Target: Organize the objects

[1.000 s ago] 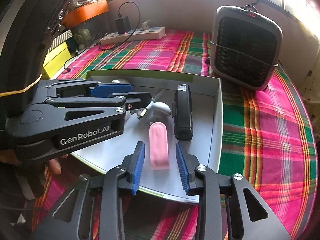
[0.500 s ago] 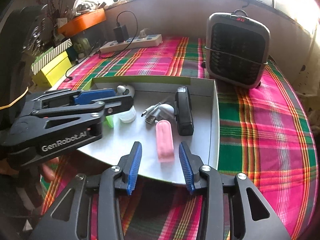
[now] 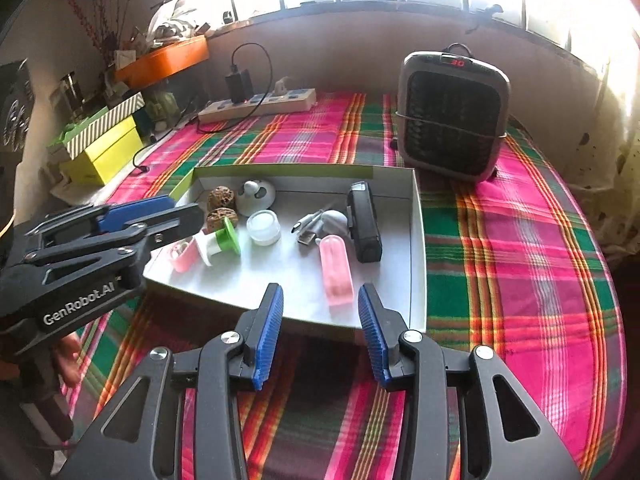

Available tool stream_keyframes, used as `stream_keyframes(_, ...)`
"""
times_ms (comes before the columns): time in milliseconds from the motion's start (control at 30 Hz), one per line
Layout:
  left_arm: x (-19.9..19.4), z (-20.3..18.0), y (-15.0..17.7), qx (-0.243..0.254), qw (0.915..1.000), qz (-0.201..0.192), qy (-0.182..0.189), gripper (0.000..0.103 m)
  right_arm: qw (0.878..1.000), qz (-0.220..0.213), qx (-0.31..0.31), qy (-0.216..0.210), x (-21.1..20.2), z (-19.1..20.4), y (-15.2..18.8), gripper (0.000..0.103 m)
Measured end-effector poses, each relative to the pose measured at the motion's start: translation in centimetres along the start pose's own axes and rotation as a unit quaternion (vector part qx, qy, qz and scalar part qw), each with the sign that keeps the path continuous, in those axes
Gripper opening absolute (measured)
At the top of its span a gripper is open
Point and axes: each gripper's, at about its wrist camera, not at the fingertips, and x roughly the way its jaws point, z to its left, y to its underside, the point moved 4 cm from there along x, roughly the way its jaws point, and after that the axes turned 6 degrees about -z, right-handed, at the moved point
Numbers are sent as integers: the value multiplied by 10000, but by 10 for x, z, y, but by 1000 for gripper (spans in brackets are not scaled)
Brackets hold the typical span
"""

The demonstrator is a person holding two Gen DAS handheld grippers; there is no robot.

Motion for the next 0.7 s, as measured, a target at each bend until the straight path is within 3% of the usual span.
stream_keyframes(333, -24, 11, 27, -205, 9993, 55, -299, 32, 9996, -141, -6, 229, -17, 9, 14, 46)
stream_keyframes(700, -38, 20, 58, -248, 9984, 205, -474, 32, 9994, 16, -39, 355, -18, 19, 34, 46)
